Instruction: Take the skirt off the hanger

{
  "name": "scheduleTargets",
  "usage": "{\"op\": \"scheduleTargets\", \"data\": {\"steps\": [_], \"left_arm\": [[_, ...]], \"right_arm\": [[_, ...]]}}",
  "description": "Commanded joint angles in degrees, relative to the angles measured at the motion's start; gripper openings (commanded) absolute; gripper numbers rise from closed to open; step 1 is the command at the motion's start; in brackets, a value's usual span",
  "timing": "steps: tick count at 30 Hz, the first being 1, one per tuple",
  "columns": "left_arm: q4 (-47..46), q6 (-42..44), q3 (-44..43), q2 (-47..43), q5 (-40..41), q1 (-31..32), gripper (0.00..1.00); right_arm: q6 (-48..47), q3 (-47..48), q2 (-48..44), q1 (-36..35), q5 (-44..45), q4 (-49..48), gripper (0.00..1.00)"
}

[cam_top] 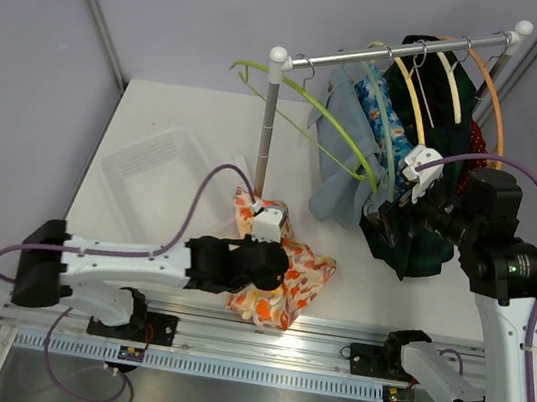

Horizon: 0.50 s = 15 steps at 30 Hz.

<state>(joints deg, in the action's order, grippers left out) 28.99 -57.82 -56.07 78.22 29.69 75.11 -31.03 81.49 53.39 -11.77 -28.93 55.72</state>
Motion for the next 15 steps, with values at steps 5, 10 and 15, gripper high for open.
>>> {"op": "scheduleTargets", "data": {"steps": [5, 10, 15], "left_arm": [[0.8, 20.5, -0.1, -22.6, 11.8, 0.3, 0.0], [8.7, 37.2, -10.1, -25.8, 28.4, -0.8, 0.0], [6.0, 52.7, -16.4, -28.1, 25.8, -12.5, 0.0]], "right_arm": [[0.1, 5.0, -0.4, 1.8, 10.7, 0.4, 1.0], [0.6, 5.4, -0.6, 2.7, 12.0, 0.7, 1.0], [1.1, 3.6, -0.7, 3.3, 11.4, -0.4, 1.0]]}}
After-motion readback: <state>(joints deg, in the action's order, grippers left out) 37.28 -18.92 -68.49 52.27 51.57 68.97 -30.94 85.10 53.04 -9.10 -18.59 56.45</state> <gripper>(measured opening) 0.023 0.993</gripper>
